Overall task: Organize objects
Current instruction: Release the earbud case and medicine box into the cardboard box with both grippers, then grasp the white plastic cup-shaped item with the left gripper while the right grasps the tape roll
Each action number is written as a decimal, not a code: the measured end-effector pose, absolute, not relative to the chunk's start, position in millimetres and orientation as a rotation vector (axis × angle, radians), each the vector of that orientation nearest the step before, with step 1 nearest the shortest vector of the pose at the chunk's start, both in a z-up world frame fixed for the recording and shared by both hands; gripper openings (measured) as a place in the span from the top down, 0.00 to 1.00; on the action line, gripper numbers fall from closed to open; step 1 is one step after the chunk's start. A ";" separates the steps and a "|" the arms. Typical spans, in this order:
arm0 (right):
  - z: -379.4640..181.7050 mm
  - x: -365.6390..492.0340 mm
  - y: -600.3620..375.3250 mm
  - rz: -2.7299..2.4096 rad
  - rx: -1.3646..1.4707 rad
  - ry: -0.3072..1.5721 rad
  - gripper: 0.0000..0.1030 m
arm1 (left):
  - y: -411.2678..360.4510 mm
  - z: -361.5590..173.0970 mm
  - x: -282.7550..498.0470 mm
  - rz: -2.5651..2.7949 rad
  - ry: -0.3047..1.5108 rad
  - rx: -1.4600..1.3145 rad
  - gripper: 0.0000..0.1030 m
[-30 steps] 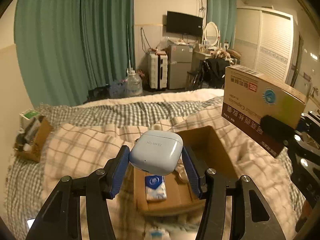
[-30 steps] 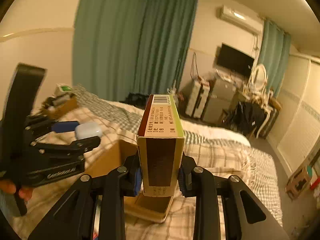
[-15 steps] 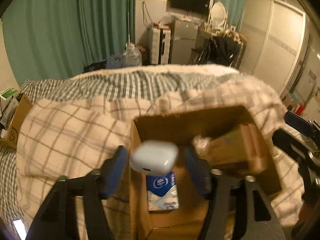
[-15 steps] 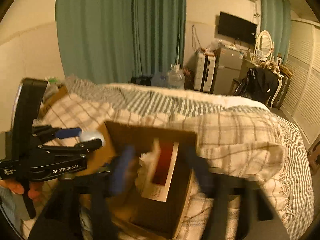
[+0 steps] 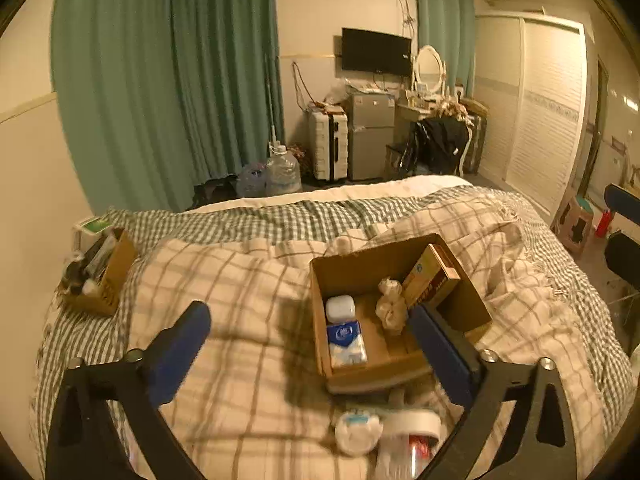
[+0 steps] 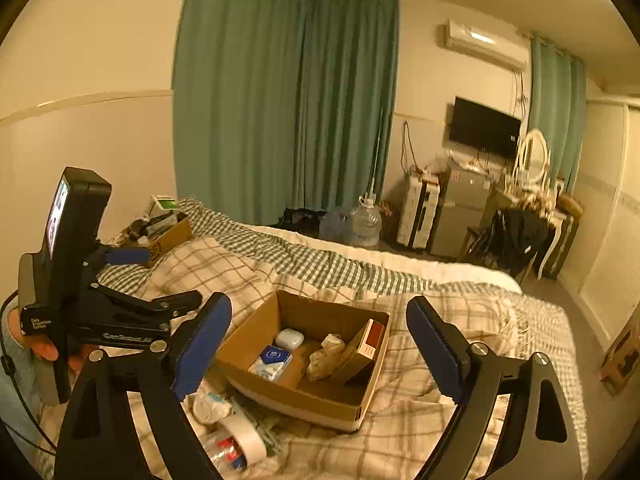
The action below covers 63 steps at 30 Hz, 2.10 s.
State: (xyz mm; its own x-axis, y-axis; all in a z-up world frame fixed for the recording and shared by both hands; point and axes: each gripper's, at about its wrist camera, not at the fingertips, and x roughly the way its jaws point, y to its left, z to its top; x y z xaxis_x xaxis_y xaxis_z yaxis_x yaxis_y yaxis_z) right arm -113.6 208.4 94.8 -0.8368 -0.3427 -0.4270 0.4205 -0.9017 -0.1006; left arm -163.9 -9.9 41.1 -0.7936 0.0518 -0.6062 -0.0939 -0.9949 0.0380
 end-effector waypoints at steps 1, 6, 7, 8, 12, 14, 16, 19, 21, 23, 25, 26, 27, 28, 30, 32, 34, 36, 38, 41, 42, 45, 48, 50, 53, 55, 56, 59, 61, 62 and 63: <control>95.0 -106.1 206.8 -2.661 0.563 0.277 0.12 | -15.2 39.6 -152.2 2.911 0.088 -0.975 0.00; 68.3 -82.0 192.0 -2.626 0.633 0.329 0.11 | -30.5 13.9 -120.3 2.950 0.050 -1.004 0.00; 57.2 -80.8 188.9 -2.623 0.660 0.332 0.11 | -32.6 2.9 -115.5 2.964 0.035 -1.019 0.00; 46.8 -80.4 186.8 -2.619 0.684 0.333 0.11 | -32.1 -5.6 -115.3 2.972 0.033 -1.037 0.00; -1.7 -91.5 183.5 -2.587 0.839 0.319 0.11 | -30.0 -48.0 -111.4 2.986 0.045 -1.112 0.00; -19.5 -101.1 181.7 -2.593 0.906 0.342 0.11 | -30.5 -65.2 -115.2 2.954 0.035 -1.169 0.00; -35.4 -114.1 182.9 -2.616 0.956 0.370 0.11 | -30.0 -79.8 -119.8 2.929 0.037 -1.220 0.00; -52.2 -128.5 187.8 -2.650 1.002 0.398 0.11 | -28.9 -93.0 -124.7 2.910 0.038 -1.258 0.00; -59.7 -136.7 190.7 -2.641 1.031 0.365 0.11 | -25.5 -101.5 -129.4 2.890 0.050 -1.299 0.00; -68.1 -142.3 193.8 -2.624 1.064 0.323 0.11 | -21.1 -109.5 -133.8 2.863 0.068 -1.342 0.00; -75.1 -145.5 196.3 -2.605 1.084 0.303 0.11 | -13.0 -117.3 -139.9 2.819 0.086 -1.379 0.00; -77.5 -146.4 196.5 -2.595 1.093 0.293 0.11 | -10.1 -119.4 -142.5 2.806 0.090 -1.389 0.00; -80.5 -147.5 198.4 -2.585 1.101 0.279 0.11 | -6.5 -120.8 -145.8 2.794 0.097 -1.398 0.00; -82.5 -147.7 199.8 -2.580 1.103 0.268 0.11 | -2.3 -121.9 -149.2 2.781 0.106 -1.403 0.00; -84.3 -147.5 201.9 -2.573 1.105 0.248 0.11 | 4.8 -124.0 -155.0 2.759 0.122 -1.411 0.00; -86.5 -147.8 205.1 -2.565 1.108 0.221 0.11 | 14.3 -133.6 -162.8 2.722 0.187 -1.457 0.00; -87.9 -148.5 208.5 -2.557 1.113 0.194 0.11 | 19.6 -146.6 -171.3 2.683 0.239 -1.531 0.01; -89.9 -149.0 210.8 -2.551 1.122 0.171 0.11 | 20.1 -151.5 -177.7 2.659 0.195 -1.549 0.01; -92.2 -148.8 211.7 -2.548 1.129 0.160 0.11 | 22.6 -151.5 -181.2 2.651 0.191 -1.538 0.01; -94.4 -148.2 212.6 -2.551 1.136 0.157 0.11 | 27.9 -152.6 -184.0 2.600 0.183 -1.508 0.21; -94.3 -147.9 212.9 -2.553 1.136 0.155 0.11 | 29.1 -152.9 -183.5 2.557 0.146 -1.491 0.42; -94.9 -147.4 213.3 -2.561 1.139 0.155 0.11 | 29.3 -150.3 -180.5 2.526 0.106 -1.465 0.49; -96.6 -145.9 213.0 -2.562 1.149 0.159 0.11 | 27.7 -145.5 -171.9 2.570 0.109 -1.466 0.49; -96.8 -144.2 210.5 -2.557 1.152 0.170 0.11 | 24.6 -136.3 -162.1 2.625 0.113 -1.439 0.49; -96.1 -142.9 204.1 -2.531 1.150 0.195 0.11 | 14.9 -116.2 -146.7 2.684 0.084 -1.371 0.49; -98.0 -143.9 193.9 -2.480 1.159 0.211 0.11 | 4.2 -105.0 -138.8 2.716 0.051 -1.335 0.49; -99.7 -144.8 189.6 -2.459 1.164 0.218 0.11 | -0.7 -101.3 -135.7 2.731 0.048 -1.324 0.49; -109.1 -155.3 173.6 -2.377 1.200 0.239 0.26 | -12.2 -97.5 -133.6 2.766 0.044 -1.309 0.49; -118.7 -164.7 165.4 -2.326 1.257 0.238 0.29 | -20.8 -98.0 -133.2 2.758 0.000 -1.312 0.49; -122.7 -167.6 162.2 -2.306 1.279 0.239 0.32 | -23.6 -98.0 -131.6 2.755 -0.014 -1.316 0.49; -127.1 -170.0 158.7 -2.284 1.301 0.245 0.37 | -26.3 -99.6 -132.4 2.749 -0.023 -1.330 0.49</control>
